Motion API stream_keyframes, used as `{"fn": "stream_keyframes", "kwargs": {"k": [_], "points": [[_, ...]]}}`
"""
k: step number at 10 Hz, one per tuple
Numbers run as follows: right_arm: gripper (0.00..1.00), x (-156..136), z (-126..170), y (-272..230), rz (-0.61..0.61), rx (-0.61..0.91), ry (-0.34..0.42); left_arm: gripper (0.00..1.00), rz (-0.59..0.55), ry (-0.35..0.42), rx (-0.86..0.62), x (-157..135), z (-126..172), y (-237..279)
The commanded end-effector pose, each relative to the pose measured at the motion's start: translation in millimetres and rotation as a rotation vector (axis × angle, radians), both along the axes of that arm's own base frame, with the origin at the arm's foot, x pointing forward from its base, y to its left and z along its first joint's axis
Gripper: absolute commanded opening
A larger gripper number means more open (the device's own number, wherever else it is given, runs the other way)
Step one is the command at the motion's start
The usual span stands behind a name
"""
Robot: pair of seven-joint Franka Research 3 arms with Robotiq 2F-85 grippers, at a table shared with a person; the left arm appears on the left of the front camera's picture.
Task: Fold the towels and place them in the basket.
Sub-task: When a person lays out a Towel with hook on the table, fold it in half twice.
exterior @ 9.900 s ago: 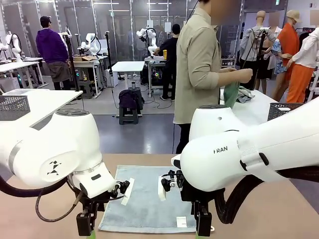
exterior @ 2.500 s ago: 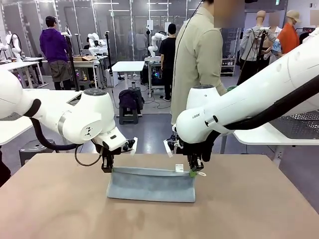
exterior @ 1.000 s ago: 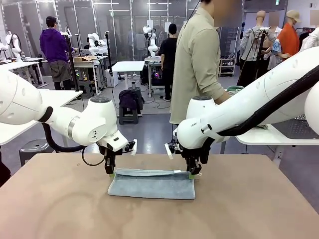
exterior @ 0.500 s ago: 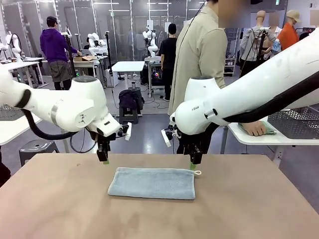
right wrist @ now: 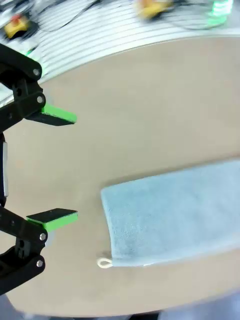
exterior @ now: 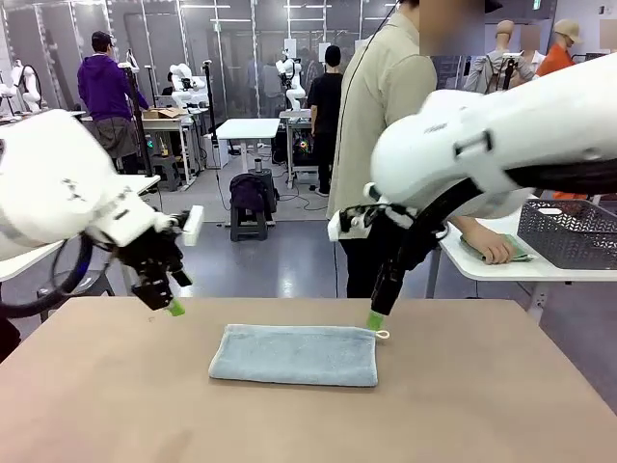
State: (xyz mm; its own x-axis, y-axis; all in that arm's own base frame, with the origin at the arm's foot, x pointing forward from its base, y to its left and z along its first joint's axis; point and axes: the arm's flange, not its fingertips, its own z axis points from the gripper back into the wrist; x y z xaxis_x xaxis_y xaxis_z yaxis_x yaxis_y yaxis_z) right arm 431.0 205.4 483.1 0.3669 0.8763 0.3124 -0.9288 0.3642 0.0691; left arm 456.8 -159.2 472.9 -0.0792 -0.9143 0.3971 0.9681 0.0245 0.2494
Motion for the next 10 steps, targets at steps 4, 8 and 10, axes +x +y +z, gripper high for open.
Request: {"fn": "stream_keyframes", "kwargs": {"k": [4,8,10], "points": [[0.84,-40.5,-45.9,-34.5,-0.836,0.201,-0.018,0.75,-0.053,0.01,-0.192,-16.0,-31.0,53.0],[0.84,-37.1,-47.6,-53.7,-0.764,0.202,-0.001,0.75,-0.122,0.091,-0.437,2.6,-61.8,86.3],[0.84,-37.1,-47.6,-53.7,-0.764,0.202,-0.001,0.75,-0.165,0.185,-0.501,17.3,-71.7,99.0]]}}
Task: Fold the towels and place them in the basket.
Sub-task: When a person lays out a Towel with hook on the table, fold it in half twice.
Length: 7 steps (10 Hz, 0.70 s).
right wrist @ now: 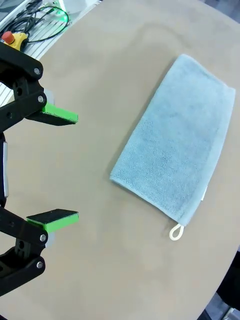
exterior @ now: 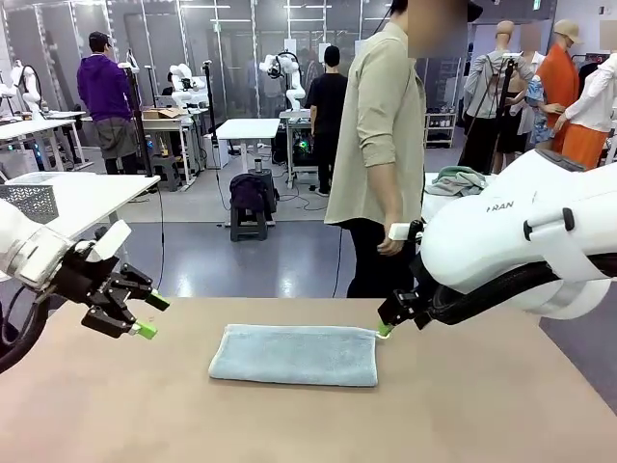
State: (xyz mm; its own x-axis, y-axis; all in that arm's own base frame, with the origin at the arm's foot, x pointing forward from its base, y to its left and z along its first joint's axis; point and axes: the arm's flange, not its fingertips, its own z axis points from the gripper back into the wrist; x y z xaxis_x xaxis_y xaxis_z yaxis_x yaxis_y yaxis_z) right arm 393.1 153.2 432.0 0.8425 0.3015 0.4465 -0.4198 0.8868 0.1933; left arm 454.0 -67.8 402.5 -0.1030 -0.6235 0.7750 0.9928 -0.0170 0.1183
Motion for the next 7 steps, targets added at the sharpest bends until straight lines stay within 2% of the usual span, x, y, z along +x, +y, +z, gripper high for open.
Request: {"fn": "stream_keyframes", "kwargs": {"k": [1,2,4,5,6,7], "points": [[0.84,0.8,3.5,-1.4,0.009,0.004,0.01,0.75,-0.067,0.065,-0.064,25.7,-5.1,9.8],[0.84,0.0,0.0,0.0,0.0,0.0,0.0,0.75,-0.074,0.081,-0.089,29.5,-8.9,10.3],[0.84,8.0,-6.7,12.6,-0.124,0.043,0.169,0.75,-0.055,0.115,-0.091,31.8,-11.9,4.4],[0.84,12.5,-9.8,16.7,-0.194,0.067,0.225,0.75,-0.052,0.132,-0.081,32.5,-13.1,0.5],[0.84,17.5,-13.1,20.4,-0.239,0.073,0.261,0.75,-0.066,0.101,-0.068,27.0,-16.2,10.1],[0.84,24.2,-19.3,23.4,-0.282,0.068,0.287,0.75,-0.066,0.101,-0.068,27.0,-16.2,10.1]]}}
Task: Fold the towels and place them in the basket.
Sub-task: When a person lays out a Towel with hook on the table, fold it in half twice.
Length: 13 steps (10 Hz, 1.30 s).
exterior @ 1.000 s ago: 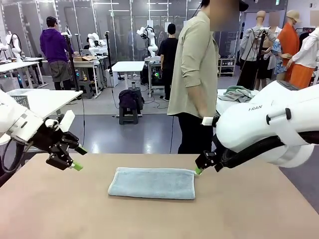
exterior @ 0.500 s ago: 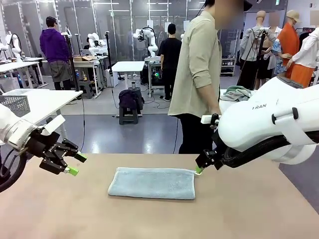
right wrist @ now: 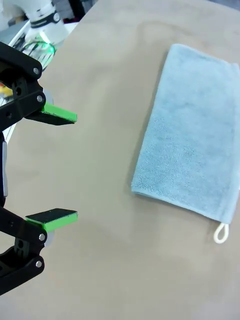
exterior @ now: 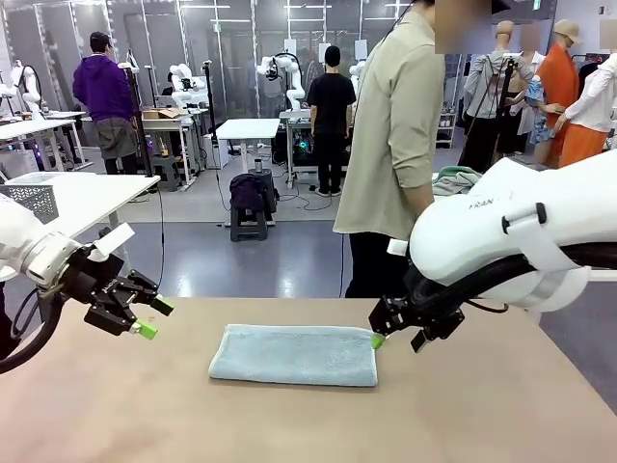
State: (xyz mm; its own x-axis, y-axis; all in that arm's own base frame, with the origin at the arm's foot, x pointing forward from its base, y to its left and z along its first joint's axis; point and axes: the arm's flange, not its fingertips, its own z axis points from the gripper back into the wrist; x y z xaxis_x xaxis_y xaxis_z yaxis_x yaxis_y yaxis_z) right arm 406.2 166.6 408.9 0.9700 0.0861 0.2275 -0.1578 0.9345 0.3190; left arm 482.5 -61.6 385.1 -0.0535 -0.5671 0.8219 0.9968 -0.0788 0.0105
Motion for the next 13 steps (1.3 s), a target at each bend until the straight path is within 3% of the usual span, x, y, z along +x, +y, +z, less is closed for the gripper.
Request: {"fn": "stream_keyframes", "kwargs": {"k": [1,5,8,13], "points": [[0.84,21.8,-5.3,12.6,-0.099,-0.006,0.055,0.75,0.001,-0.01,-0.004,-1.6,1.2,3.9],[0.84,75.8,-37.2,23.2,-0.226,-0.041,0.125,0.75,0.001,-0.01,-0.004,-1.6,1.2,3.9],[0.84,111.3,-61.7,25.4,-0.258,-0.075,0.112,0.75,0.001,-0.01,-0.004,-1.6,1.2,3.9],[0.84,137.8,-99.2,47.3,-0.315,-0.092,0.097,0.75,0.001,-0.01,-0.004,-1.6,1.2,3.9]]}}
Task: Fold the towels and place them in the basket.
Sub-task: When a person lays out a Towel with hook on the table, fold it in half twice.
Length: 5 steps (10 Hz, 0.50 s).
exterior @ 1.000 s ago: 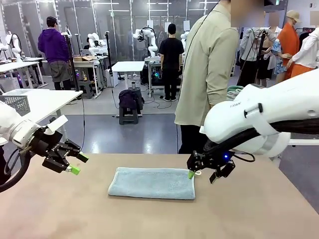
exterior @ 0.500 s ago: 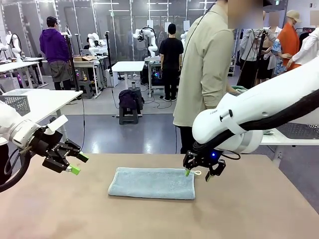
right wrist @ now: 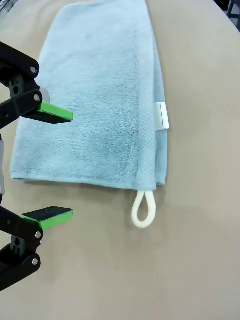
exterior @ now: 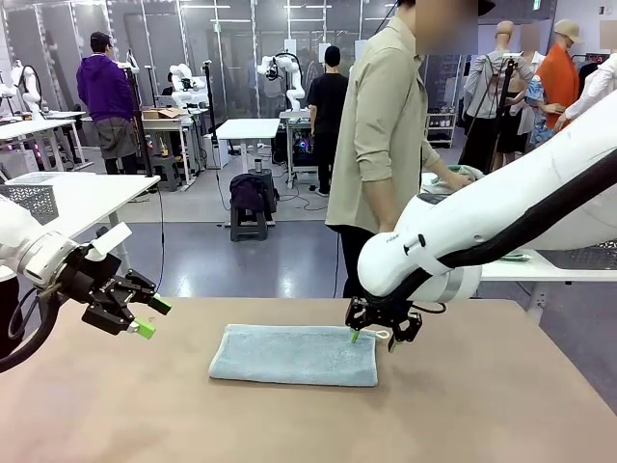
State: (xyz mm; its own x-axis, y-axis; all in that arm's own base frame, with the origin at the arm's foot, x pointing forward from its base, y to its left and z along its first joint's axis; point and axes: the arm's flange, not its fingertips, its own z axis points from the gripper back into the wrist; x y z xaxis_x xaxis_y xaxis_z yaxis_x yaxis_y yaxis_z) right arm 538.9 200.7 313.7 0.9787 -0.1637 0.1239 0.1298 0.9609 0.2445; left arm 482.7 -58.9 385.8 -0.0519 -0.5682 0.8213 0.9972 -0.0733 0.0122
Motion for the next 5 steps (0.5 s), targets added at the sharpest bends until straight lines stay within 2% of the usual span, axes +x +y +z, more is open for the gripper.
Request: {"fn": "stream_keyframes", "kwargs": {"k": [1,5], "points": [[0.84,5.6,-7.6,18.0,-0.056,-0.017,-0.003,0.75,-0.005,-0.008,-0.005,-1.7,0.5,1.2],[0.84,6.7,-21.8,32.0,-0.076,-0.074,0.005,0.75,-0.005,-0.008,-0.005,-1.7,0.5,1.2]]}}
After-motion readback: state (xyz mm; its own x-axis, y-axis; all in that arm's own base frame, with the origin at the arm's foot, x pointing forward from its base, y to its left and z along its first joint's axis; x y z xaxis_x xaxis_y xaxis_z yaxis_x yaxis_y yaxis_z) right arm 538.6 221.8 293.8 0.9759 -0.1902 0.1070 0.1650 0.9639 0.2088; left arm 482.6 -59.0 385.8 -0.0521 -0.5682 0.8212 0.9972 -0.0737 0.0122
